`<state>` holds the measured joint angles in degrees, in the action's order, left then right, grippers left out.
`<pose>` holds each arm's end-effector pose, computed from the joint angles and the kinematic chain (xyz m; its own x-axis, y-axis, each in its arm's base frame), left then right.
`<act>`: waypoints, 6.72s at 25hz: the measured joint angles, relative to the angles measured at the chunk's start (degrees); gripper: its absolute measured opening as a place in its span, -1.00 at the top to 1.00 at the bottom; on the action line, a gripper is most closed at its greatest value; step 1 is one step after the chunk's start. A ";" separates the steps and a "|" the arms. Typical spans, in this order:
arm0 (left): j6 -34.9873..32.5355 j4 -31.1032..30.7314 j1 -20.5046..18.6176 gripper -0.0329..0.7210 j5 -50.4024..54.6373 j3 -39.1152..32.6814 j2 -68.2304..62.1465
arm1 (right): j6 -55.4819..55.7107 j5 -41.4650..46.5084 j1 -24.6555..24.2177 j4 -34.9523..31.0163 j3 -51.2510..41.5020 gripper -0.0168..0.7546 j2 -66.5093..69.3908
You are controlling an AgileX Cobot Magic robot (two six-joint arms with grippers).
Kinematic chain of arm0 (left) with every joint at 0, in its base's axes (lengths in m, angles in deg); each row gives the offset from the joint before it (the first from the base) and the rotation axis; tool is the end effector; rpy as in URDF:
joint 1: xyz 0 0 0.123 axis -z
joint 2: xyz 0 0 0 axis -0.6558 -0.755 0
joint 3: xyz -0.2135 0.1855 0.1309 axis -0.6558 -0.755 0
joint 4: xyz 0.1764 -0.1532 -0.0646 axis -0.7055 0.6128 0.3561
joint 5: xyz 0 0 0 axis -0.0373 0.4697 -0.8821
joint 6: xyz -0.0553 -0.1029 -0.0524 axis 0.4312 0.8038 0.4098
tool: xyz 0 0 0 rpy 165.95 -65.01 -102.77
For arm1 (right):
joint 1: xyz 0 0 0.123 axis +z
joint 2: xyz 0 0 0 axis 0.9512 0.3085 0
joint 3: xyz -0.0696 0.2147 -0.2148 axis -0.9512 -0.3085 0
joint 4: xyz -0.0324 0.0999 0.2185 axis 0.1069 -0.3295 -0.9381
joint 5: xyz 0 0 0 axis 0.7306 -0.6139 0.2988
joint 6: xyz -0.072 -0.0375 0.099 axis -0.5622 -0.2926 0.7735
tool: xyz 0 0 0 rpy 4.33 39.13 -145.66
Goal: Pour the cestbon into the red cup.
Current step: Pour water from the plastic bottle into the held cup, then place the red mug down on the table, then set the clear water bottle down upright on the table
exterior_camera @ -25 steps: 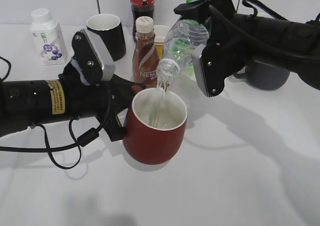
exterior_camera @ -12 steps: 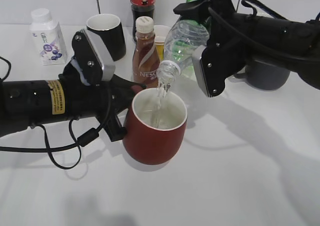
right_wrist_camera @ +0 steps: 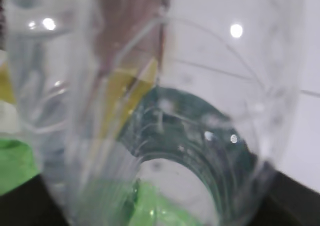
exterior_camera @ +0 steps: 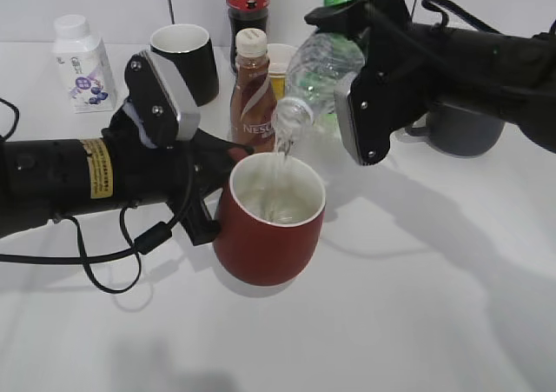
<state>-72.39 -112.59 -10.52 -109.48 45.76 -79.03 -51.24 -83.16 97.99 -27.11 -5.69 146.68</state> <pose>0.2671 -0.2194 0.1978 0.0379 0.4318 -0.9012 0.8612 0.4434 0.2487 0.3276 0.2053 0.2607 0.7160 -0.6847 0.1357 -0.0171 -0.2116 -0.9772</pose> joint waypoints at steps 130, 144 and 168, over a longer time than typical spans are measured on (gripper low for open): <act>-16.83 43.35 -15.11 0.26 -18.02 -8.21 -6.18 | 67.67 -11.33 -0.05 -36.86 1.97 -0.28 22.49; -13.77 43.51 -15.11 0.26 -13.06 -13.49 5.48 | 68.91 -7.98 -0.05 -36.86 2.04 -0.65 22.62; -4.64 44.75 -13.47 0.26 25.96 -10.40 28.44 | 74.07 25.51 -0.05 -36.86 -1.30 -0.67 7.00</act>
<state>-77.03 -67.85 -24.00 -83.52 35.36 -50.59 22.83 -57.65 97.93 -63.97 -6.98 153.69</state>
